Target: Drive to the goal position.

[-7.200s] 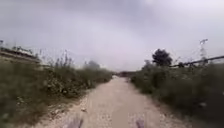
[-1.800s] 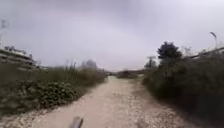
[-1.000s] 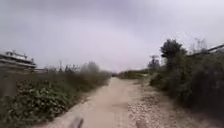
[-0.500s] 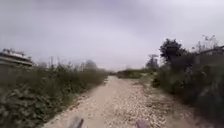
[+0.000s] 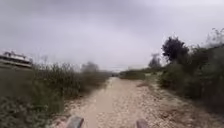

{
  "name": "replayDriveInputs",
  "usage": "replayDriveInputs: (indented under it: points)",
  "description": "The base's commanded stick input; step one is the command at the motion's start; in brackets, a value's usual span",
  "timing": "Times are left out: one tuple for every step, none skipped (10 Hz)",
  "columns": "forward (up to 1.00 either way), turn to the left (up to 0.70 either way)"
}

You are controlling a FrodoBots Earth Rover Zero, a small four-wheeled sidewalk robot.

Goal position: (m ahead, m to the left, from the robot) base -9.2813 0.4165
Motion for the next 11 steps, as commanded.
replayDriveInputs:
  points:
    - [0.85, 0.0]
    - [0.85, 0.0]
    - [0.85, 0.0]
    - [0.85, 0.0]
    - [0.85, 0.0]
    - [0.85, -0.23]
    - [0.85, -0.34]
    - [0.85, -0.11]
    - [0.45, 0.0]
    - [0.0, 0.0]
    - [0.0, 0.0]
